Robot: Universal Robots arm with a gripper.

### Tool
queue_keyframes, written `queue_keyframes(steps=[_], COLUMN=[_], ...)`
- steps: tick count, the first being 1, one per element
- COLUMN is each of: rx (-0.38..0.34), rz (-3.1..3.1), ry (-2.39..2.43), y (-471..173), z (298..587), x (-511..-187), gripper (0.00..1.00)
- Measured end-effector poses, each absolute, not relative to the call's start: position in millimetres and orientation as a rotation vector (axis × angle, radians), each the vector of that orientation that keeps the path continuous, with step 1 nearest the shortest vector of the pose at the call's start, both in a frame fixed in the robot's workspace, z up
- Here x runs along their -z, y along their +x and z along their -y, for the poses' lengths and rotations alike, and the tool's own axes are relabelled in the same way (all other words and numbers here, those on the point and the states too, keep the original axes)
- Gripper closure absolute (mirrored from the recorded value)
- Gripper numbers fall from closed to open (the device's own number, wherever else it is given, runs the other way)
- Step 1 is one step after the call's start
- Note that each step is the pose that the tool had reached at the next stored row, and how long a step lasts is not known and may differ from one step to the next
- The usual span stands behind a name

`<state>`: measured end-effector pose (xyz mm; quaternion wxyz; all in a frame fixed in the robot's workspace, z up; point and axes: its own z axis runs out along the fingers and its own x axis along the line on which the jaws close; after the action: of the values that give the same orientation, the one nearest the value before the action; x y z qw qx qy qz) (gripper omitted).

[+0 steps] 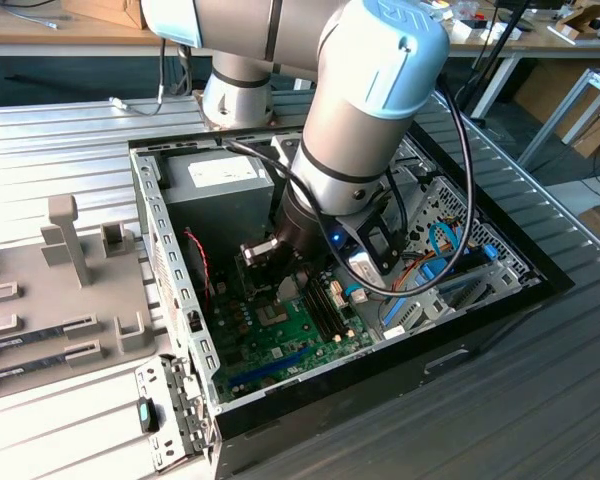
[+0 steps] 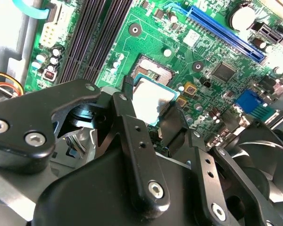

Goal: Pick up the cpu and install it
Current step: 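Place the cpu into insertion slot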

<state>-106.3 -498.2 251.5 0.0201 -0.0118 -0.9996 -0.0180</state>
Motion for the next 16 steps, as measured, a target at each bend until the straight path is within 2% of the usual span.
queue_keyframes(steps=[4,16], rx=[0.043,0.032], rz=[3.101,3.100], ry=[-0.037,0.048], y=[-106.1,-107.8], z=[489.3,489.2], x=[-250.2,-240.7], gripper=[0.53,0.53])
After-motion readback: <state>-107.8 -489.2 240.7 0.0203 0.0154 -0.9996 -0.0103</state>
